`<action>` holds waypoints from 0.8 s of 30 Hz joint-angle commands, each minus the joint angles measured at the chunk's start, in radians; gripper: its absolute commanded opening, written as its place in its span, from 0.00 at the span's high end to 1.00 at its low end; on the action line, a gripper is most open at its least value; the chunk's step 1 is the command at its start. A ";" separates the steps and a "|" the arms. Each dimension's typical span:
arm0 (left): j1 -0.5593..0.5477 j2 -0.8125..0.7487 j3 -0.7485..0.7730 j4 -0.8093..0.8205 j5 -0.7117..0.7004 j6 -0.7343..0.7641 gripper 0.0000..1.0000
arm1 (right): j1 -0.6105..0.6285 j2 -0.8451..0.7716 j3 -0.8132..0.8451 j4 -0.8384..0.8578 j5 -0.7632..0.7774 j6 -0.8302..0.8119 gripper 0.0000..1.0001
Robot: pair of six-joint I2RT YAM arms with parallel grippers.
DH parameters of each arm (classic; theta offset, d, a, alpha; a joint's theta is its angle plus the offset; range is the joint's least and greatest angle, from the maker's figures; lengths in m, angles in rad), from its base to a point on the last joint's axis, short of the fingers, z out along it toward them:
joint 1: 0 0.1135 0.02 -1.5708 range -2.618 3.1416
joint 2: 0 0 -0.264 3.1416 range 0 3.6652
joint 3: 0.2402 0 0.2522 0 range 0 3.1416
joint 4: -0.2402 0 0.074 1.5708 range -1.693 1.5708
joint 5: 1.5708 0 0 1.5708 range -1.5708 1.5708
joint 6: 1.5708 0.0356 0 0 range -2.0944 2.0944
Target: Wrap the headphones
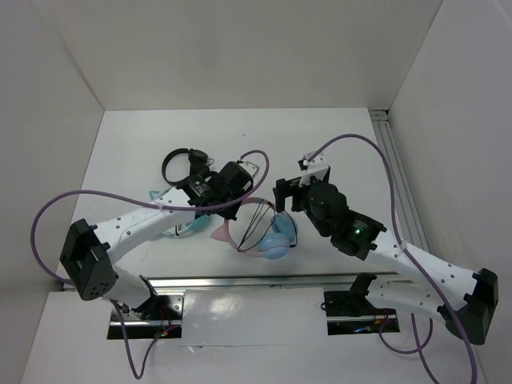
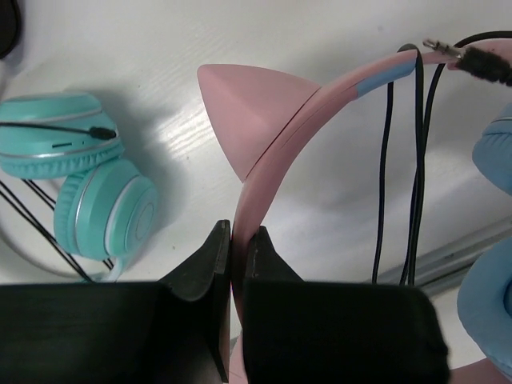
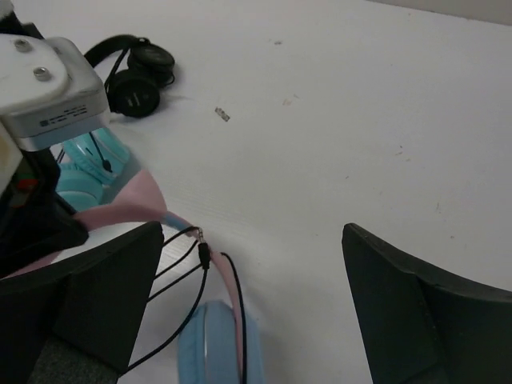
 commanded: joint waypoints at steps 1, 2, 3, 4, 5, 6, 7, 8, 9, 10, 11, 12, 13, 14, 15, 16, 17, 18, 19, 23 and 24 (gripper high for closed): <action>0.033 0.022 0.004 0.177 -0.032 -0.069 1.00 | -0.005 -0.081 0.053 -0.104 0.103 0.139 0.00; 0.049 0.032 -0.005 0.200 -0.032 -0.069 1.00 | -0.005 -0.107 0.053 -0.130 0.202 0.179 0.00; 0.068 0.053 -0.005 0.228 -0.021 -0.069 1.00 | -0.005 -0.118 0.067 -0.185 0.239 0.239 0.00; 0.110 0.062 -0.005 0.254 -0.007 -0.069 1.00 | -0.005 -0.127 0.078 -0.204 0.259 0.258 0.00; 0.128 0.074 -0.016 0.315 -0.007 -0.078 1.00 | -0.005 -0.145 0.078 -0.218 0.259 0.272 0.00; 0.147 0.099 -0.016 0.346 0.003 -0.078 1.00 | -0.005 -0.155 0.078 -0.218 0.240 0.272 0.00; 0.177 0.113 -0.025 0.379 0.003 -0.090 1.00 | -0.005 -0.155 0.078 -0.218 0.218 0.272 0.00; 0.191 0.128 -0.025 0.444 0.003 -0.091 1.00 | -0.005 -0.165 0.078 -0.218 0.206 0.272 0.00; 0.204 0.147 -0.025 0.478 0.003 -0.101 1.00 | -0.005 -0.165 0.078 -0.209 0.192 0.272 0.00; 0.228 0.195 -0.025 0.504 0.013 -0.112 1.00 | -0.005 -0.165 0.078 -0.209 0.192 0.272 0.00; 0.237 0.223 -0.025 0.522 0.013 -0.112 1.00 | -0.005 -0.165 0.078 -0.218 0.192 0.272 0.00; 0.248 0.254 0.003 0.563 0.045 -0.112 1.00 | -0.005 -0.165 0.078 -0.218 0.183 0.272 0.00; 0.248 0.284 0.017 0.573 0.045 -0.101 1.00 | -0.005 -0.156 0.078 -0.228 0.183 0.272 0.00; 0.248 0.349 0.036 0.573 0.045 -0.086 1.00 | -0.005 -0.156 0.078 -0.239 0.172 0.272 0.00; 0.260 0.381 0.074 0.573 0.059 -0.077 1.00 | -0.005 -0.156 0.078 -0.239 0.172 0.272 0.00; 0.260 0.410 0.091 0.573 0.059 -0.077 1.00 | -0.005 -0.156 0.078 -0.239 0.161 0.272 0.00; 0.260 0.436 0.105 0.559 0.059 -0.077 1.00 | -0.005 -0.156 0.078 -0.250 0.161 0.272 0.00; 0.273 0.479 0.119 0.559 0.059 -0.077 1.00 | -0.005 -0.156 0.078 -0.250 0.161 0.272 0.00; 0.273 0.493 0.129 0.559 0.059 -0.077 1.00 | -0.005 -0.165 0.078 -0.250 0.161 0.272 0.00; 0.302 0.515 0.130 0.568 0.068 -0.101 1.00 | -0.005 -0.176 0.069 -0.230 0.141 0.263 0.00; 0.302 0.515 0.119 0.579 0.068 -0.101 1.00 | -0.005 -0.176 0.069 -0.230 0.141 0.263 0.00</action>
